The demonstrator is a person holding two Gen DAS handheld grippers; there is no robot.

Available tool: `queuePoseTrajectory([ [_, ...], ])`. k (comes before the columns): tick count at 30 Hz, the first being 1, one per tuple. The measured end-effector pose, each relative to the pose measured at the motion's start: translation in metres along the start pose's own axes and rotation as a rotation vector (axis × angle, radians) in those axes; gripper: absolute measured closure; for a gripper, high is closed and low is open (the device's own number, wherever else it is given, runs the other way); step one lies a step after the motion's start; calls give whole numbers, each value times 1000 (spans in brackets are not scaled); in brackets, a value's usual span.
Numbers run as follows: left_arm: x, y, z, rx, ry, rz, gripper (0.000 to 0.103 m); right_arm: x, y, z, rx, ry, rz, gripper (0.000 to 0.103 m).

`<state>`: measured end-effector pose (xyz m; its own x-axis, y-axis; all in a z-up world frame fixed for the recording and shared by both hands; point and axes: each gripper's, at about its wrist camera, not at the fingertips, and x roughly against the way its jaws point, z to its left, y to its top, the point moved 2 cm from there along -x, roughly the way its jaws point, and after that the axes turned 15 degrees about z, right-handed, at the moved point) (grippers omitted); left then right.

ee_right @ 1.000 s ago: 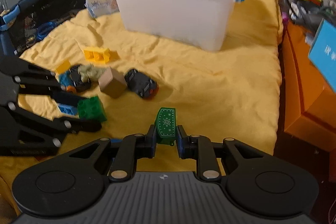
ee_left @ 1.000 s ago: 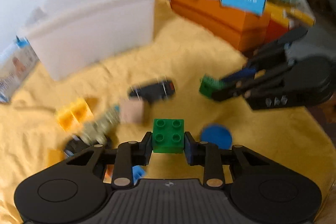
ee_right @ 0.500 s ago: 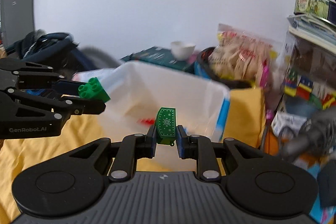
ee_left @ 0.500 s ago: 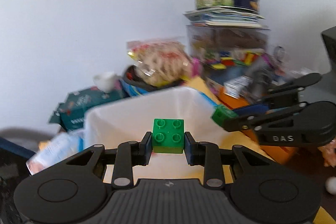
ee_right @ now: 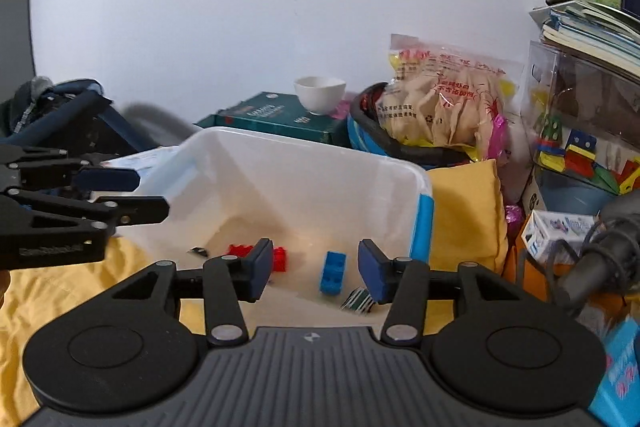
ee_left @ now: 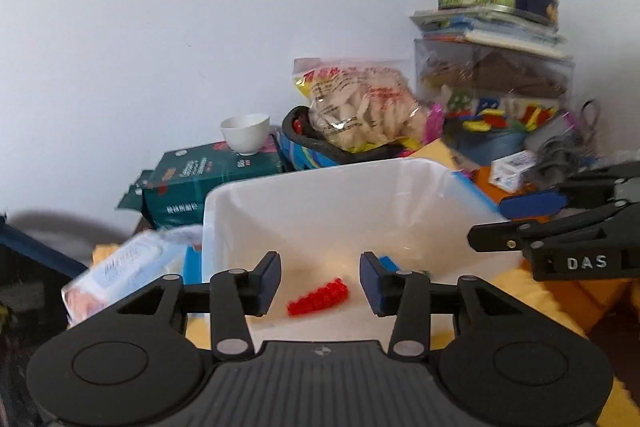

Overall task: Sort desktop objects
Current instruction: 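Carry both green bricks over the white bin and open both tools, then grasp the orange-wheeled teal car with the left tool while the right tool grasps the figurine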

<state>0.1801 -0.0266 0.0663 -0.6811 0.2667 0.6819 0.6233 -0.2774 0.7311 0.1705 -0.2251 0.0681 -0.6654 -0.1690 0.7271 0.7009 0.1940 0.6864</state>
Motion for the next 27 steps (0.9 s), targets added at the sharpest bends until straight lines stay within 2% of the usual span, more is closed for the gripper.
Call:
queuePoseTrajectory([
  [4, 24, -39, -3, 4, -24, 22, 46, 14, -23, 10, 28, 44, 20, 52],
  [11, 30, -128, -19, 86, -102, 208, 46, 6, -92, 34, 56, 130, 175, 49],
  [16, 30, -171, -30, 136, -101, 312, 47, 1, -129, 59, 137, 144, 239, 49],
  [19, 30, -176, -21, 268, -100, 348, 47, 2, -138, 65, 134, 157, 255, 49],
  [23, 17, -182, 8, 540, -124, 393, 47, 4, -146, 70, 146, 149, 262, 49],
  [25, 8, -182, 15, 608, -109, 403, 49, 7, -147, 71, 150, 141, 254, 49],
  [27, -1, -180, 16, 629, -105, 423, 49, 9, -148, 71, 145, 132, 245, 48],
])
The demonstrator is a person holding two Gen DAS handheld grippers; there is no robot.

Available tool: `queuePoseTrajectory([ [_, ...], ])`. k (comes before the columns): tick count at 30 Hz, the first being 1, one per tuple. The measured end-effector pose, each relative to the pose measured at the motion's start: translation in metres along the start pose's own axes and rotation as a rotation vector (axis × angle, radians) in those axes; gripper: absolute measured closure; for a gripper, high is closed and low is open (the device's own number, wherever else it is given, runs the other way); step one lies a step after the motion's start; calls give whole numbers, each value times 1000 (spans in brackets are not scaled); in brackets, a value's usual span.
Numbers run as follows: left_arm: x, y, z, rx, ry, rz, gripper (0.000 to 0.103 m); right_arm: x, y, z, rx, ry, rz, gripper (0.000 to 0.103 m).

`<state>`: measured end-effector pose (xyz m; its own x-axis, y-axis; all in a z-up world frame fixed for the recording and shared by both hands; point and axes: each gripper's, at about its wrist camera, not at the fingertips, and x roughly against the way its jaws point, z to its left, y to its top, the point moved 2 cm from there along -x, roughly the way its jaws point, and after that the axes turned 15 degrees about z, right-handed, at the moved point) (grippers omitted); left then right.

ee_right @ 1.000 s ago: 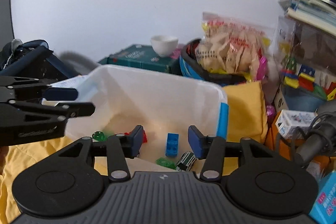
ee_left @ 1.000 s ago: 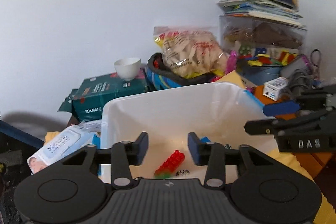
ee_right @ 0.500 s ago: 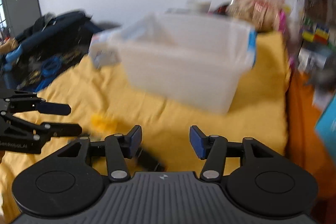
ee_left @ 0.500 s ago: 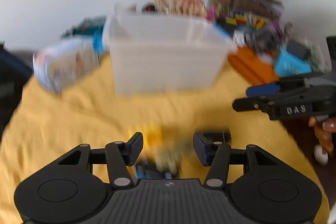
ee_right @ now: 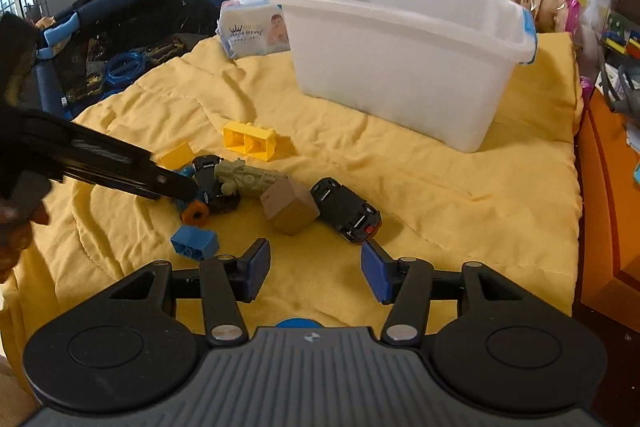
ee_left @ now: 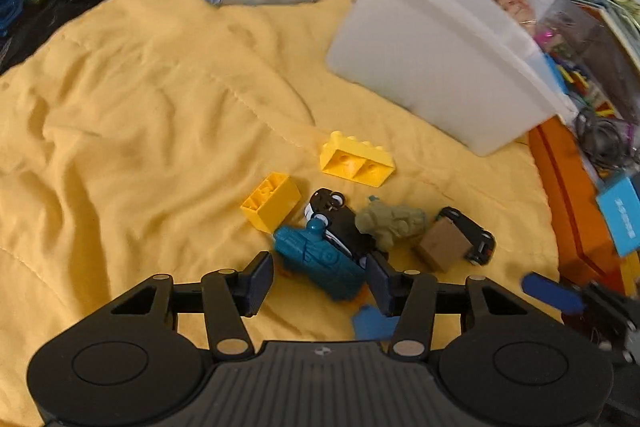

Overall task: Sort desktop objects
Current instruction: 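Grasp the orange-wheeled teal car with the left tool while the right tool grasps the figurine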

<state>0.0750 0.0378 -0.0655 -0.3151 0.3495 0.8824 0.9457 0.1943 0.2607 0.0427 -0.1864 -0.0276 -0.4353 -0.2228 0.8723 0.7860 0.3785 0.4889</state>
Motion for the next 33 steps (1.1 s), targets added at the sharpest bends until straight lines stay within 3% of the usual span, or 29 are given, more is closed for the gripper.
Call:
queuePoseTrajectory([
  [4, -8, 2, -6, -26, 22, 9, 49, -1, -3, 0, -9, -8, 7, 48],
  [10, -3, 4, -10, -217, 89, 78, 52, 0, -5, 1, -23, -11, 11, 48],
  [15, 5, 7, -7, -474, 156, 186, 51, 0, 0, 7, 23, -19, 2, 48],
  [18, 10, 3, -10, -625, 207, 225, 51, 0, 8, 20, 129, -12, -15, 48],
  [21, 15, 0, -7, -616, 219, 215, 51, 0, 19, 38, 316, -38, -45, 48],
  [23, 18, -3, -4, -573, 198, 198, 51, -6, 27, 47, 392, -7, -37, 50],
  [25, 19, -6, -2, -534, 177, 187, 51, -17, 36, 51, 394, 60, -11, 55],
  [26, 18, -8, -2, -512, 171, 183, 51, -25, 40, 52, 382, 87, 17, 62],
  [28, 13, -10, -1, -477, 167, 180, 51, -44, 46, 53, 353, 96, 83, 68],
  [30, 8, -11, 0, -457, 175, 177, 51, -56, 49, 51, 335, 22, 120, 72],
  [32, 7, -12, -1, -452, 182, 165, 51, -57, 51, 49, 348, -95, 110, 69],
  [33, 7, -12, -2, -451, 183, 160, 51, -55, 53, 48, 367, -112, 95, 67],
])
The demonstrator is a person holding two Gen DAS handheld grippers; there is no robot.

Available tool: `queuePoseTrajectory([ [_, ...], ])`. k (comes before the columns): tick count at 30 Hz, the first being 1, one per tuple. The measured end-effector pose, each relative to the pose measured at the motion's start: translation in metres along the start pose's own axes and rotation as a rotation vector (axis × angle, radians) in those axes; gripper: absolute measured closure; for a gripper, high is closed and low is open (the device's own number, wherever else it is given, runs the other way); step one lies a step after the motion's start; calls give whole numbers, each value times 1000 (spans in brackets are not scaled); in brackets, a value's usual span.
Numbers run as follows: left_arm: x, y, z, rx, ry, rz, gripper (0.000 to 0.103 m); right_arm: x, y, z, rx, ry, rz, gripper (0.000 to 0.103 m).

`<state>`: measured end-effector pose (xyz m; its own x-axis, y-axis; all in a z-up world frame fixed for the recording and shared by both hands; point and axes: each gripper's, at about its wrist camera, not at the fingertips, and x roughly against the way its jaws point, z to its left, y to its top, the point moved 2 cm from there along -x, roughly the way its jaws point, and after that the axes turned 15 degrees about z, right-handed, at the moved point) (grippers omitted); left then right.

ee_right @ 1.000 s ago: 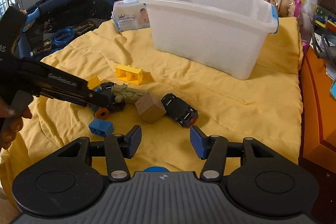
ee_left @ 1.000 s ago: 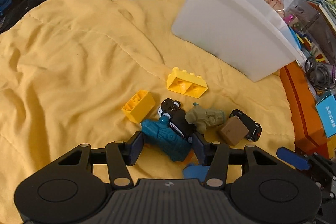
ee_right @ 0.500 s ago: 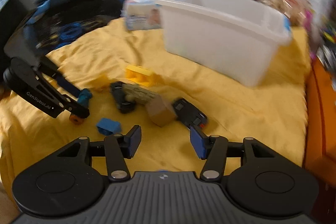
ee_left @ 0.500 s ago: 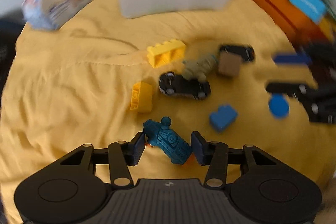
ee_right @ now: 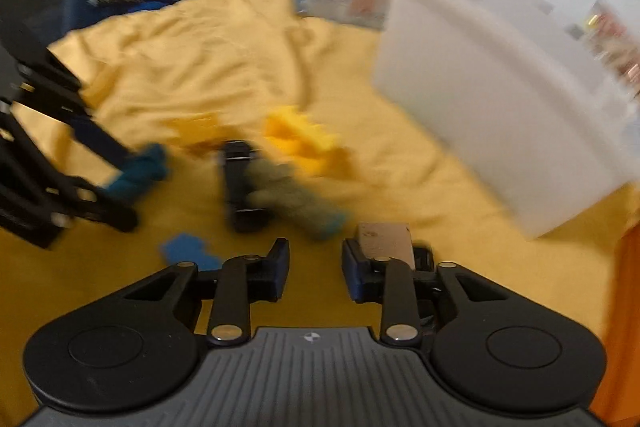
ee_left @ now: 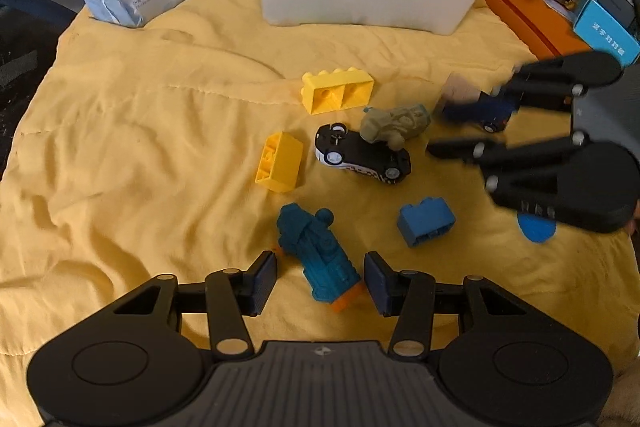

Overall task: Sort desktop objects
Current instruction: 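Grasp the orange-wheeled teal car with the left tool while the right tool grasps the figurine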

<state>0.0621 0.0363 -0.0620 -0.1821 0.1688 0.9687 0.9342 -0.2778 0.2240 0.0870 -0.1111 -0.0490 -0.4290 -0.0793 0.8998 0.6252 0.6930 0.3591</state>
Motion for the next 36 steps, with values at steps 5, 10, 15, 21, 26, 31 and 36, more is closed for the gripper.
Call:
queuePoseTrajectory([
  [5, 1, -1, 3, -14, -12, 2, 52, -3, 11, 6, 260, -21, -27, 62],
  [10, 2, 3, 6, -19, -23, 11, 53, -21, 17, 17, 491, -14, -35, 64],
  [15, 2, 0, 5, -13, -26, -11, 53, -21, 23, 4, 297, 115, 32, 75],
  [21, 4, -9, -4, -69, 8, -15, 71, -6, -7, -6, -43, 200, 128, 74],
  [26, 5, -14, -3, -61, 14, -25, 68, -7, -24, -5, -125, 183, 98, 63],
  [31, 5, -17, -9, -71, 53, -67, 73, -5, -29, -4, -184, 180, 67, 71],
  [36, 18, -22, -11, -56, 16, -89, 73, 8, -40, 5, -163, 141, 72, 72],
])
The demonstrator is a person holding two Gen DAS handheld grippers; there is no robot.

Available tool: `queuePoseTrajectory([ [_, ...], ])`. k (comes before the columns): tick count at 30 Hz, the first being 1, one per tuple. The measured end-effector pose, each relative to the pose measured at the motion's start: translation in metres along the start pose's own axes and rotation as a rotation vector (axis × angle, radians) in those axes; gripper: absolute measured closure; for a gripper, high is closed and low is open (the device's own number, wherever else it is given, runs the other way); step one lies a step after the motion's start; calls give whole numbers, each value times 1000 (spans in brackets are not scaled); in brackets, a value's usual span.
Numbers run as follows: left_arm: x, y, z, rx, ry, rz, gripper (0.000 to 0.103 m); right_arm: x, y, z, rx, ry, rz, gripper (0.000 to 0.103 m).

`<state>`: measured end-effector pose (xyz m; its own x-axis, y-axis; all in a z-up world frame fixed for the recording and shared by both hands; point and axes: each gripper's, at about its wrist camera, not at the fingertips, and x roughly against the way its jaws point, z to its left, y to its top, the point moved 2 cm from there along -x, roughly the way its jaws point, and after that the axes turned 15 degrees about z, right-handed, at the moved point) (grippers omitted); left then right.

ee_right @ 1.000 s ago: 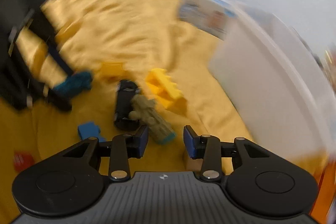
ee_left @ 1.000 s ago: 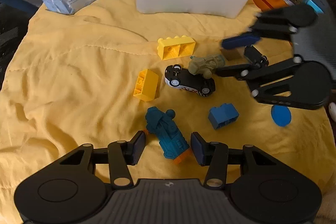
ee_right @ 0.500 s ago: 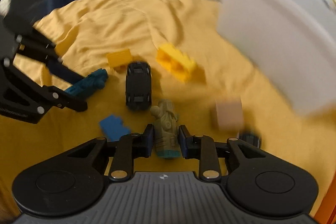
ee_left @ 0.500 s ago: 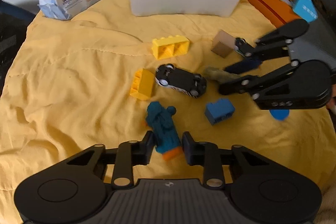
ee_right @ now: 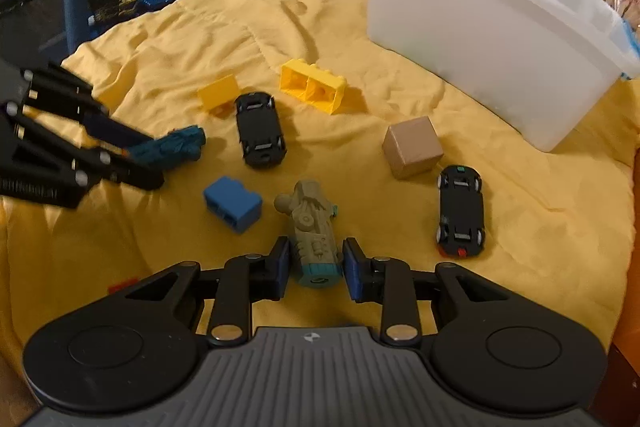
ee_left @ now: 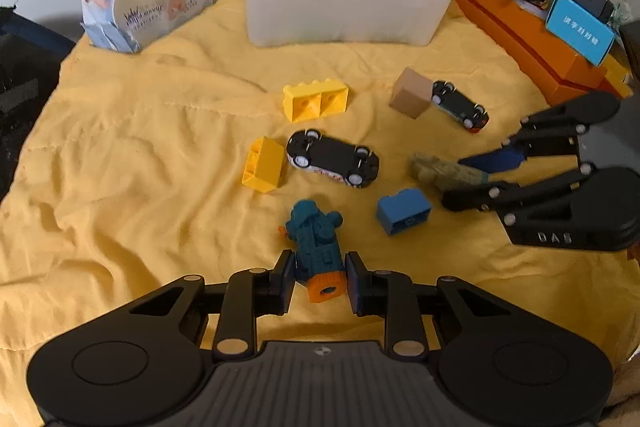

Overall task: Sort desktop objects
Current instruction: 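Grasp the orange-wheeled teal car with the left tool while the right tool grasps the figurine, then carry the teal car and figurine over the white bin and open both tools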

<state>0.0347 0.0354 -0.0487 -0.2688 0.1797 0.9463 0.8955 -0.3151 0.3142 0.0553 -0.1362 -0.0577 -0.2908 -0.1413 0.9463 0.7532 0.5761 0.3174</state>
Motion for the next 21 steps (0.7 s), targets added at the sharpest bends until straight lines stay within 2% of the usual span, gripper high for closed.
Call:
queuePoseTrajectory([
  [5, 27, 6, -4, -10, -9, -73, 73, 25, -11, -12, -72, 10, -52, 73],
  [11, 56, 36, -5, -18, -24, -170, 73, 63, -9, -36, -158, -47, -155, 75],
  [16, 79, 70, -8, -43, -41, -255, 73, 91, 6, -55, -178, -101, -246, 75],
  [21, 103, 118, -14, -101, -26, -349, 73, 120, 37, -77, -175, -164, -348, 75],
])
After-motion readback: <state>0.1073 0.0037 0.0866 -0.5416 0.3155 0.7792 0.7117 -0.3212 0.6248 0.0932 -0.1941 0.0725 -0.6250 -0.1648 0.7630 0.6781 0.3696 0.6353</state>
